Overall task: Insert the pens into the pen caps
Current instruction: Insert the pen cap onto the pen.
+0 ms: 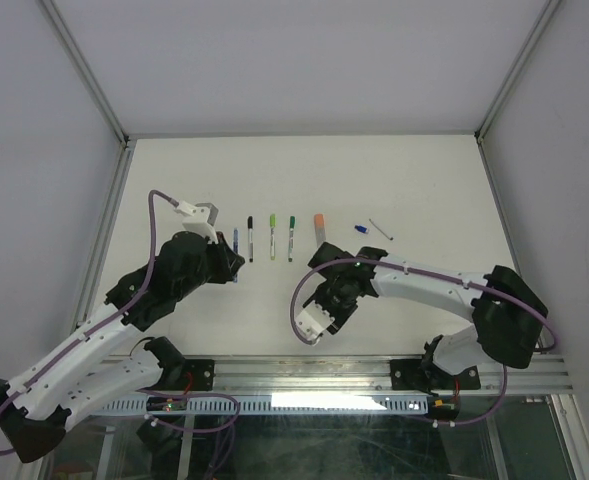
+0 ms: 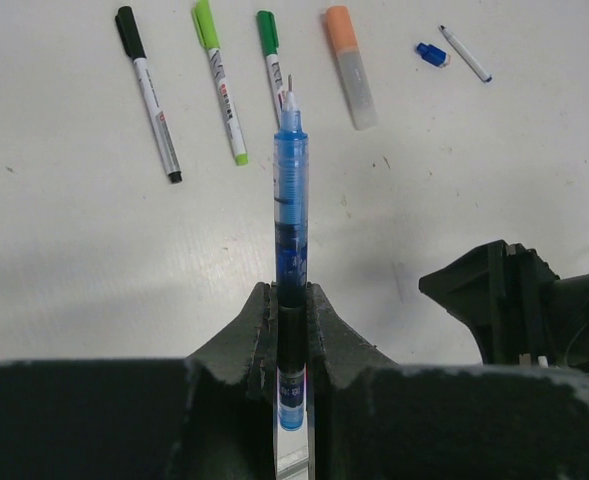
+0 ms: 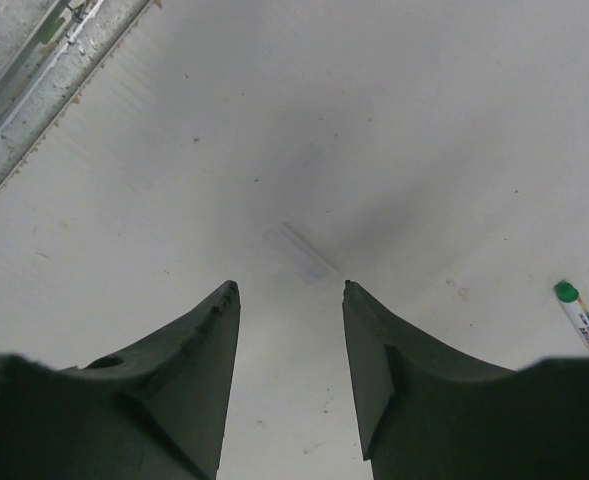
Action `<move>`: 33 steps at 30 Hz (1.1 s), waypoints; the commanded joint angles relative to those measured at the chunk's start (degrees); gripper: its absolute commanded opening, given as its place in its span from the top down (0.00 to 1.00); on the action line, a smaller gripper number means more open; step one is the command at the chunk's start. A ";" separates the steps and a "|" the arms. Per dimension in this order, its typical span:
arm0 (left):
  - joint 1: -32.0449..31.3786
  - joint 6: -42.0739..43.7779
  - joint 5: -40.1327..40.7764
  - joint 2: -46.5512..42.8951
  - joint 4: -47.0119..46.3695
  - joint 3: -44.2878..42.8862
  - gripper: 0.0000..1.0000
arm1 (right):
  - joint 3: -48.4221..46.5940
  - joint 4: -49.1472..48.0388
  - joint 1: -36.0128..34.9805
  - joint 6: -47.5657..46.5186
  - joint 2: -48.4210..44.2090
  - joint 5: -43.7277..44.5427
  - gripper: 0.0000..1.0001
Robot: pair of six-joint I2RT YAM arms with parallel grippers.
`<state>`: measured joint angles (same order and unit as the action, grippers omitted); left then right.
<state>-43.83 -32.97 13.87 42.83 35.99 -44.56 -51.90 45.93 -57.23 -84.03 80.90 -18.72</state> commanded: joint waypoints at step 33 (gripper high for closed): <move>7.34 4.50 -8.79 -0.27 -3.65 -0.41 1.00 | -8.07 -4.43 1.62 21.19 16.38 -6.31 0.87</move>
<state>-37.36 -29.89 5.93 43.07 35.11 -44.49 -60.10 48.38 -55.68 -79.15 97.76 -21.21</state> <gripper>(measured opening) 0.085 0.153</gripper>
